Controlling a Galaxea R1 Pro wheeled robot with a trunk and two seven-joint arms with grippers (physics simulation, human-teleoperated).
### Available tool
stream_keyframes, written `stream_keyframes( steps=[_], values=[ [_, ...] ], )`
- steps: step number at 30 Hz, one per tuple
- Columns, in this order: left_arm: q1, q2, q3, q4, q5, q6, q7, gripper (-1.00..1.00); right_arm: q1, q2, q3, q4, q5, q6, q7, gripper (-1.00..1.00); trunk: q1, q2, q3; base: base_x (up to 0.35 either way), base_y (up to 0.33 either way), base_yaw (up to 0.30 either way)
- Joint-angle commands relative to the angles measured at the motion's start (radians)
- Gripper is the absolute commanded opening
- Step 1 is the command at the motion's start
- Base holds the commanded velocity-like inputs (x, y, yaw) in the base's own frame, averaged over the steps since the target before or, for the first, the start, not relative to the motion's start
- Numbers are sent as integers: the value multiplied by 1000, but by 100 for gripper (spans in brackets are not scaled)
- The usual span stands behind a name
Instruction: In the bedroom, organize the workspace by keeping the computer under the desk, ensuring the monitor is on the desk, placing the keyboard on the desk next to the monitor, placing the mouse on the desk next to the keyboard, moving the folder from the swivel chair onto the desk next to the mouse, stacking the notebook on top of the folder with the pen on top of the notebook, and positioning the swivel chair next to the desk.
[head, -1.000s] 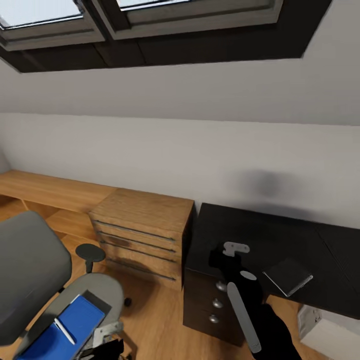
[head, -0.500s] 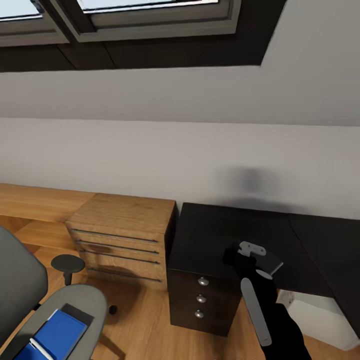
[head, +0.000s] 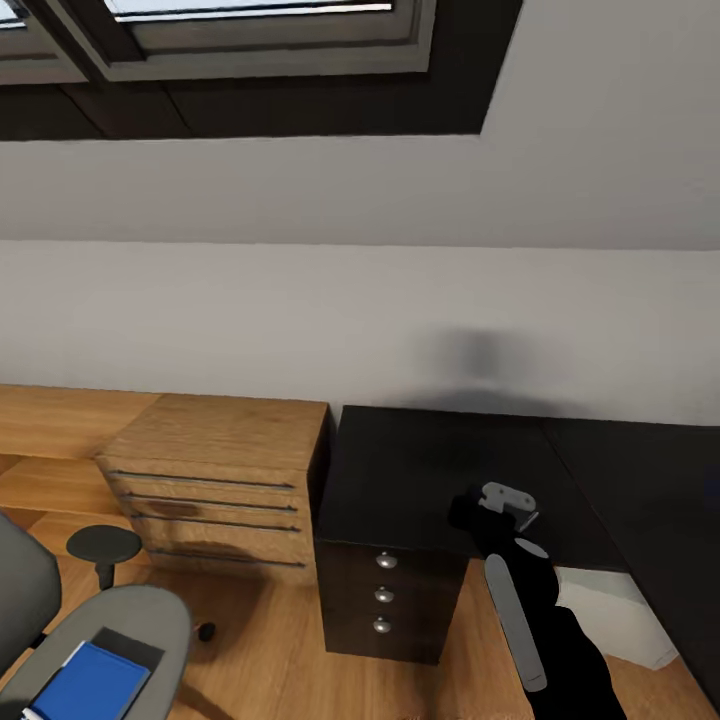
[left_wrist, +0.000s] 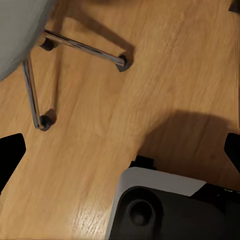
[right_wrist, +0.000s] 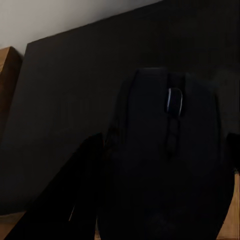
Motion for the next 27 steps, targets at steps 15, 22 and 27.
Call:
stream_keyframes(
  steps=[15, 22, 27],
  values=[
    [0, 1, -11, 4, 9, -6, 6, 100, -1, 1, -10, 81, -6, -11, -11, -100, 0, -1, -2, 0, 0, -299],
    [0, 0, -12, 6, 9, -5, 6, 100, -1, 0, -10, 97, -5, -14, -11, -100, 0, -1, -2, 0, 0, -299],
    [0, -2, -12, 7, 9, -5, 6, 100, -1, 0, -11, 97, -5, -14, -11, -100, 0, -1, -2, 0, 0, -299]
  ],
)
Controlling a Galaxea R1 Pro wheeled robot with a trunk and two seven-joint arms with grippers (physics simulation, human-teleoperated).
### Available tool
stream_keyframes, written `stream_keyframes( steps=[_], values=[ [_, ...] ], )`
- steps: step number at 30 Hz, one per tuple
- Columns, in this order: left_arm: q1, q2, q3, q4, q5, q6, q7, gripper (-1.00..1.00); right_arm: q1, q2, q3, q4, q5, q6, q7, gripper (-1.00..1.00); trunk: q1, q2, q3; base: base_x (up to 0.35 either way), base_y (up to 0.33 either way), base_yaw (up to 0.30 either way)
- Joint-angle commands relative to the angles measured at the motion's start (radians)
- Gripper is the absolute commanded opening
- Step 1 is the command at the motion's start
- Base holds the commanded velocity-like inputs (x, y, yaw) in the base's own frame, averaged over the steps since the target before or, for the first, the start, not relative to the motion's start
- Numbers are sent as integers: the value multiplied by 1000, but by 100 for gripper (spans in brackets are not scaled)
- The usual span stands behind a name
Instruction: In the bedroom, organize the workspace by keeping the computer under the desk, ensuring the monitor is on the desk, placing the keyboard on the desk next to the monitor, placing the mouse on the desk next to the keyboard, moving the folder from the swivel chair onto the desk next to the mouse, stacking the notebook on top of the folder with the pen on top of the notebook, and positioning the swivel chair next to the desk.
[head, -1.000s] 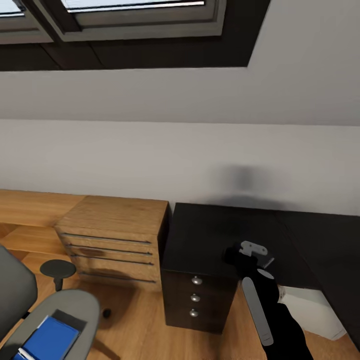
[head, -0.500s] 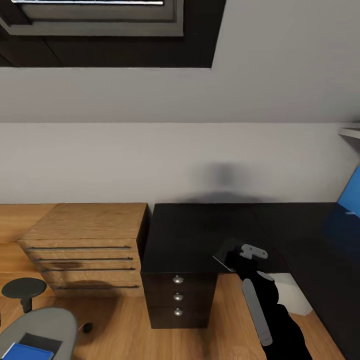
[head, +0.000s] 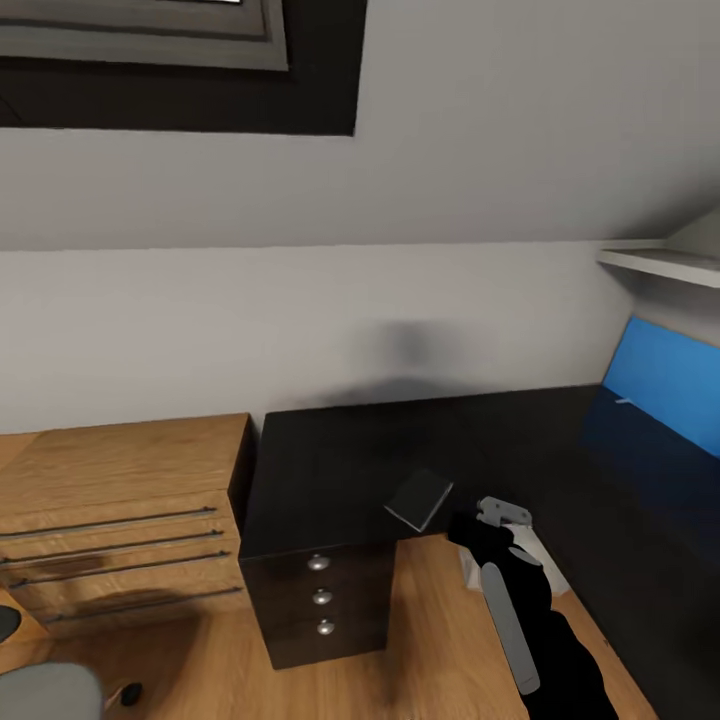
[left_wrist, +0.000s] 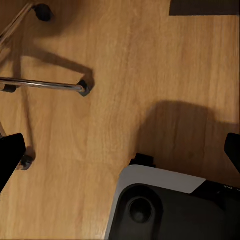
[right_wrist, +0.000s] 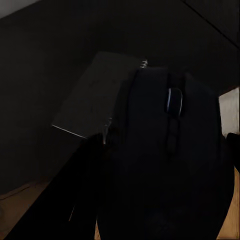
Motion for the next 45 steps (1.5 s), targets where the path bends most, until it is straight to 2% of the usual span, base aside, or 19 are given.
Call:
stream_keyframes(
  steps=[1, 21, 22, 24, 25, 26, 28, 32, 37, 40, 45],
  values=[
    [-1, 1, -8, 0, 10, -5, 7, 100, -1, 0, 1, -1, -12, 2, -9, -100, 0, -1, -2, 0, 0, -299],
    [-1, 2, -8, 0, 10, -6, 7, 100, -1, -2, 2, 4, -10, -38, -6, -100, 0, -1, -2, 0, 0, -284],
    [-1, 1, -8, 0, 10, -6, 7, 100, -28, -11, 1, 126, 29, -133, -9, -100, 0, -1, -2, 0, 0, -13],
    [-1, 0, -8, 0, 10, -6, 7, 100, -88, -31, -2, 197, 50, -158, -11, -100, 0, -1, -2, 0, 0, -8],
    [-1, 0, -8, 0, 10, -5, 7, 100, -146, -52, -3, 260, 59, -174, -13, -100, 0, -1, -2, 0, 0, -4],
    [-1, -6, -9, 0, 10, -5, 7, 100, -510, -164, -9, 810, 71, -365, -23, -100, 0, -1, -2, 0, 0, 0],
    [-1, -9, -10, 0, 10, -5, 7, 100, -659, -199, -10, 1110, 71, -549, -24, -100, 0, -1, -2, 0, 0, 0],
    [-1, -12, -10, 0, 10, -6, 7, 100, -729, -215, -24, 1272, 62, -666, -27, -100, 0, -1, -2, 0, 0, 0],
    [-1, -13, -10, 0, 10, -6, 8, 100, -745, -220, -68, 1319, 15, -696, -56, -100, 0, -1, -2, 0, 0, 0],
    [-1, -13, -10, -1, 11, -6, 9, 100, -748, -220, -75, 1361, -51, -700, -110, -100, 0, -1, -2, 0, -98, 0],
    [-1, -14, -10, -1, 11, -15, 10, 100, -747, -222, -77, 1376, -79, -699, -161, -100, 0, -1, -2, 0, -263, 0]
  ],
)
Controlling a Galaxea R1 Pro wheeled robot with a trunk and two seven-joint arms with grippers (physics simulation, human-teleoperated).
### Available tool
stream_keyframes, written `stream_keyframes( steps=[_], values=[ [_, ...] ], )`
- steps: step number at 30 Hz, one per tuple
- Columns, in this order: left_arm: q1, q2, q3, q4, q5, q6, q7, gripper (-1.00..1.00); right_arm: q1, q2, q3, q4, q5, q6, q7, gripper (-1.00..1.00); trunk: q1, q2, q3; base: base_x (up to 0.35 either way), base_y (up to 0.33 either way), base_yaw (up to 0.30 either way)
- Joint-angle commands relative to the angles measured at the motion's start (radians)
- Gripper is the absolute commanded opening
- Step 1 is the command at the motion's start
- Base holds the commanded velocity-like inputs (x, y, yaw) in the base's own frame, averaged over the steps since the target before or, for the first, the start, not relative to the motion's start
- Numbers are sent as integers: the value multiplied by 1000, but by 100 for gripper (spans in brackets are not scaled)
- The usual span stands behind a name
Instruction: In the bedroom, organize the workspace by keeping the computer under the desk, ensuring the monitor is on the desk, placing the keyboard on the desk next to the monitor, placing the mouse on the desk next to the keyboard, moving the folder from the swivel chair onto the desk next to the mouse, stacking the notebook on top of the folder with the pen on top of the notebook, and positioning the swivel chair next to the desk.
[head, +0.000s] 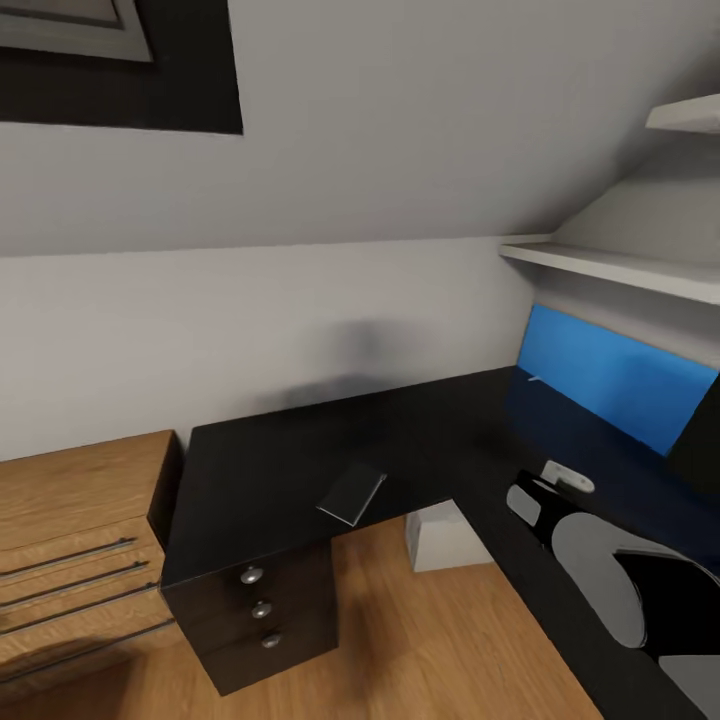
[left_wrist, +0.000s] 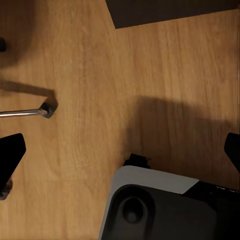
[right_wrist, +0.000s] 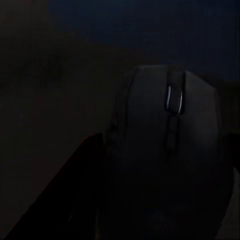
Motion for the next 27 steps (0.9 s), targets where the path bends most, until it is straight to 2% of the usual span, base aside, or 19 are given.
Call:
stream_keyframes(
  steps=[1, 4, 6, 10, 13, 17, 27],
  values=[
    [-1, 1, -8, 0, 11, -8, 7, 100, 0, 0, -4, 2, -8, -9, -6, -100, 0, -1, -1, 0, -323, 0],
    [-1, 1, -8, 0, 11, -11, 7, 100, 0, -3, -5, 3, -12, -11, -18, -100, 0, -1, -1, 0, -332, 0],
    [-1, 1, -8, 0, 11, -12, 7, 100, 0, -5, -5, 4, -32, -11, -23, -100, 0, -1, -1, 0, -108, 0],
    [-1, 1, -8, 0, 11, -13, 7, 100, 0, -2, -6, 0, -63, -13, -38, -100, 0, -1, -1, 0, -27, 0],
    [-1, 1, -8, 0, 11, -13, 7, 100, 0, 2, -6, -3, -71, -14, -77, -100, 0, -1, -1, 0, -5, 0],
    [-1, 1, -8, 0, 11, -13, 7, 100, 1, 4, -7, -3, -73, -15, -89, -100, 0, -1, -1, 0, 0, 0],
    [-1, 3, -8, 0, 11, -14, 7, 100, 1, 3, -7, 3, -74, -16, -88, -100, 0, -1, 4, 109, 143, -264]
  ],
)
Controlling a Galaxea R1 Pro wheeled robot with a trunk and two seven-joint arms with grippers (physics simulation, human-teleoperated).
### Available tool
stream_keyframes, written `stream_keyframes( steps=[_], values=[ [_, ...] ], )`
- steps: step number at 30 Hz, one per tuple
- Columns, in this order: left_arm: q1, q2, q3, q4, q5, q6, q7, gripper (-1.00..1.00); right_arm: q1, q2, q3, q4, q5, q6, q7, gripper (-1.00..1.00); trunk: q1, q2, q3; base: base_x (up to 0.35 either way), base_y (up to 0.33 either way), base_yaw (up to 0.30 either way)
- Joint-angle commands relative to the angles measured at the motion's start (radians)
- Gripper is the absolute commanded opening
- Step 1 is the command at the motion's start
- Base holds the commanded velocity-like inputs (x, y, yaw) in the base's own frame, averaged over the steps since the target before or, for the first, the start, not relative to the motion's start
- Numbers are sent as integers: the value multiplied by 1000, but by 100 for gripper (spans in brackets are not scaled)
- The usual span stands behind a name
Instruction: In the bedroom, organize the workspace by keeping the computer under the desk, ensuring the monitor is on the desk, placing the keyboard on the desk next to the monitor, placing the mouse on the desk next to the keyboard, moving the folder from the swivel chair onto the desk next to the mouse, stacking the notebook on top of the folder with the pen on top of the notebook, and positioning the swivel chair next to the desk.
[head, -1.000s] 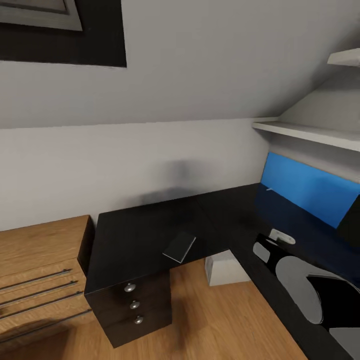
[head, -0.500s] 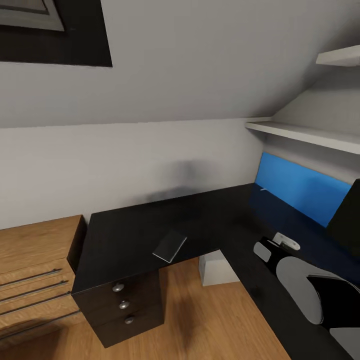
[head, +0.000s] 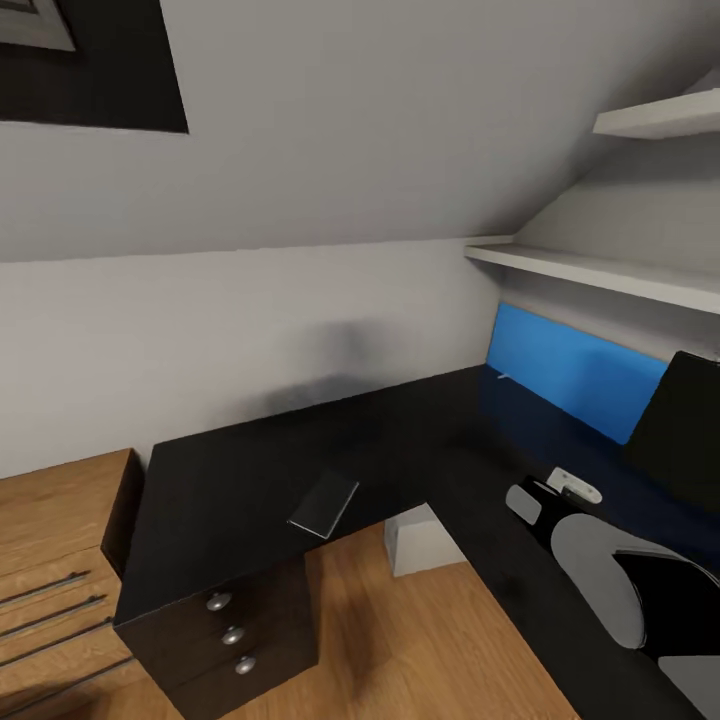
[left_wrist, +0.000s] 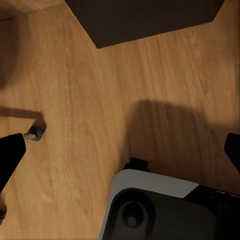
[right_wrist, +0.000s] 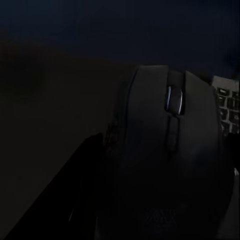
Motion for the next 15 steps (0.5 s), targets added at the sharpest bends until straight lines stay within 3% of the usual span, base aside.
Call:
stream_keyframes(
  steps=[1, 9, 15],
  values=[
    [-1, 1, -8, 0, 11, -5, 7, 100, -1, 0, -6, 0, -3, -8, 2, -100, 0, -1, -1, 31, 28, -274],
    [-1, 0, -8, 0, 11, -5, 5, 100, 0, 1, -4, 0, -3, -29, 1, -100, 0, -1, 6, 6, 5, -234],
    [-1, 0, -8, 0, 11, -5, 5, 100, 0, 5, -4, 2, -3, -84, -2, -100, 0, -1, 14, 0, 0, -113]
  ],
)
